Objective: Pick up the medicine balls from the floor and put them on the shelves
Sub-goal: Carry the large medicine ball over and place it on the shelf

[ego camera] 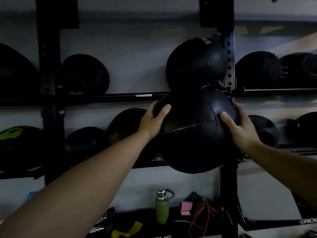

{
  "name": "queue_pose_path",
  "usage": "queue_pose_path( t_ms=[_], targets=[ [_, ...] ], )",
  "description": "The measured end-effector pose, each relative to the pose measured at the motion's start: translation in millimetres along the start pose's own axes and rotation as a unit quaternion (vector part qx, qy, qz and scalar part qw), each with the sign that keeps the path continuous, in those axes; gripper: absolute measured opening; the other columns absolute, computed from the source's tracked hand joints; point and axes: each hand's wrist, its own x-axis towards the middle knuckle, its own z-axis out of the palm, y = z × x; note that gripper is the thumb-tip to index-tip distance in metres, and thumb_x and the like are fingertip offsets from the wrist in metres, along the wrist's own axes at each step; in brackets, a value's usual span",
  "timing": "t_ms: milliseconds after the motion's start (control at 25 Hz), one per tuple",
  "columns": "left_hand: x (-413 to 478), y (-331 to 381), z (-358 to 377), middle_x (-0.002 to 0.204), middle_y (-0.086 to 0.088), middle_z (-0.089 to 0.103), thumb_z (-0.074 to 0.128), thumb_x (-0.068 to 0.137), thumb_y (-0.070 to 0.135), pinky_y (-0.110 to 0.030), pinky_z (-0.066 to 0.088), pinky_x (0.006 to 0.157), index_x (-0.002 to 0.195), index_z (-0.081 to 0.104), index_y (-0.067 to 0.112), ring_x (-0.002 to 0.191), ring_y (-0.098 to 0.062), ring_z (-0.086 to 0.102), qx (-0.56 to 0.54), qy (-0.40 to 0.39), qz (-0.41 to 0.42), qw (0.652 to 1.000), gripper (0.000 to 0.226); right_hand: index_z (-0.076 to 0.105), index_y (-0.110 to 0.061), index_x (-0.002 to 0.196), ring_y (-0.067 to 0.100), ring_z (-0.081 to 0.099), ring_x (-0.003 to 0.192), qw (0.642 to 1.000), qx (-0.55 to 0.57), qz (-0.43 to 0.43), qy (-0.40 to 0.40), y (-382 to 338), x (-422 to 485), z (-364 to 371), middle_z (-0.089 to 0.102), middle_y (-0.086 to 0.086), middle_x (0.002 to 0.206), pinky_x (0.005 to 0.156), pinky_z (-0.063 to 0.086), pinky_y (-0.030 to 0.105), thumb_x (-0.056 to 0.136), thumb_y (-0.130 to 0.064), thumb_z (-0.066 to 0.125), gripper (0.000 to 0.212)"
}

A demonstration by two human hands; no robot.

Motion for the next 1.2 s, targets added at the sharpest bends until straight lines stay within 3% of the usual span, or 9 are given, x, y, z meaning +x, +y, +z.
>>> queue_pose_path(
  t_ms=[160, 280, 400, 600, 720, 800, 880, 1000, 1200],
  targets=[
    [69.4, -60.8, 68.6, 0.105, 0.037, 0.072, 0.062, 0.065, 0.086, 0.0, 0.043, 0.08, 0.112, 0.065, 0.066, 0.096, 0.023, 0.061, -0.014, -0.044, 0.014, 0.999, 0.051, 0.045, -0.032, 0.152, 0.008, 0.061, 0.121, 1.0, -0.009, -0.003, 0.014, 87.0, 62.9, -0.8, 0.062, -0.006, 0.137, 0.108, 0.048, 0.034, 0.068, -0.086, 0.064, 0.102],
    [127.4, -100.5, 126.9, 0.152, 0.011, 0.054, 0.058, 0.067, 0.087, -0.03, 0.039, 0.115, 0.154, 0.047, 0.042, 0.139, -0.006, 0.048, 0.068, -0.114, 0.07, 0.989, 0.1, 0.041, -0.032, 0.156, 0.011, 0.055, 0.133, 0.998, -0.067, 0.0, -0.02, 154.7, 115.5, 2.4, 0.054, 0.004, 0.149, 0.112, 0.043, 0.03, 0.076, -0.081, 0.061, 0.095],
    [153.6, -136.3, 186.5, 0.159, -0.002, 0.049, 0.052, 0.069, 0.088, -0.047, 0.036, 0.12, 0.156, 0.047, 0.03, 0.148, -0.025, 0.043, 0.234, -0.176, 0.153, 0.944, 0.105, 0.034, -0.046, 0.157, 0.024, 0.039, 0.144, 0.974, -0.205, -0.019, -0.098, 207.4, 163.9, 28.5, 0.044, 0.005, 0.156, 0.117, 0.035, 0.045, 0.086, -0.082, 0.046, 0.08],
    [205.3, -163.0, 181.8, 0.137, 0.006, 0.066, 0.06, 0.079, 0.084, -0.033, 0.048, 0.096, 0.133, 0.071, 0.034, 0.127, -0.017, 0.062, 0.23, -0.034, 0.05, 0.971, 0.074, 0.071, -0.036, 0.117, 0.015, 0.065, 0.105, 0.973, -0.209, -0.077, -0.06, 233.9, 244.2, 82.3, 0.069, -0.008, 0.113, 0.083, 0.053, 0.033, 0.093, -0.07, 0.049, 0.047],
    [161.0, -181.9, 199.9, 0.162, 0.002, 0.042, 0.041, 0.069, 0.104, -0.045, 0.045, 0.111, 0.157, 0.043, 0.041, 0.148, -0.024, 0.041, 0.348, -0.037, 0.098, 0.932, 0.107, 0.068, -0.034, 0.112, 0.024, 0.062, 0.09, 0.939, -0.331, -0.046, -0.079, 247.2, 278.9, 92.8, 0.066, -0.001, 0.102, 0.067, 0.044, 0.034, 0.103, -0.06, 0.043, 0.037],
    [129.2, -195.4, 218.8, 0.177, 0.014, -0.004, 0.04, 0.053, 0.112, -0.06, 0.03, 0.12, 0.163, -0.003, 0.052, 0.162, -0.024, 0.005, 0.404, -0.113, 0.062, 0.905, 0.133, 0.061, -0.03, 0.133, 0.034, 0.061, 0.108, 0.899, -0.403, -0.011, -0.171, 251.7, 296.0, 92.7, 0.065, 0.008, 0.127, 0.079, 0.046, 0.039, 0.109, -0.048, 0.034, 0.04],
    [131.9, -198.7, 217.5, 0.174, 0.02, -0.021, 0.042, 0.052, 0.111, -0.063, 0.024, 0.125, 0.159, -0.016, 0.055, 0.163, -0.026, -0.007, 0.384, -0.138, -0.021, 0.913, 0.134, 0.049, -0.03, 0.148, 0.038, 0.055, 0.126, 0.901, -0.376, -0.007, -0.215, 253.4, 290.1, 91.5, 0.054, 0.012, 0.147, 0.092, 0.047, 0.044, 0.108, -0.055, 0.033, 0.05],
    [145.0, -198.0, 207.4, 0.177, 0.013, -0.01, 0.045, 0.066, 0.102, -0.058, 0.02, 0.127, 0.165, -0.004, 0.048, 0.163, -0.028, 0.002, 0.33, -0.111, -0.073, 0.935, 0.123, 0.019, -0.046, 0.161, 0.034, 0.022, 0.154, 0.904, -0.329, -0.085, -0.261, 271.2, 231.9, 85.9, 0.024, 0.003, 0.17, 0.115, 0.031, 0.053, 0.082, -0.093, 0.03, 0.092],
    [136.3, -238.0, 225.1, 0.176, 0.006, 0.017, 0.055, 0.075, 0.086, -0.057, 0.026, 0.124, 0.166, 0.019, 0.041, 0.158, -0.033, 0.018, 0.299, 0.034, 0.053, 0.952, 0.108, 0.015, -0.044, 0.164, 0.023, -0.002, 0.16, 0.925, -0.261, -0.231, -0.152, 320.5, 193.3, 80.0, 0.012, -0.004, 0.174, 0.124, 0.011, 0.056, 0.089, -0.085, 0.04, 0.089]
  ],
)
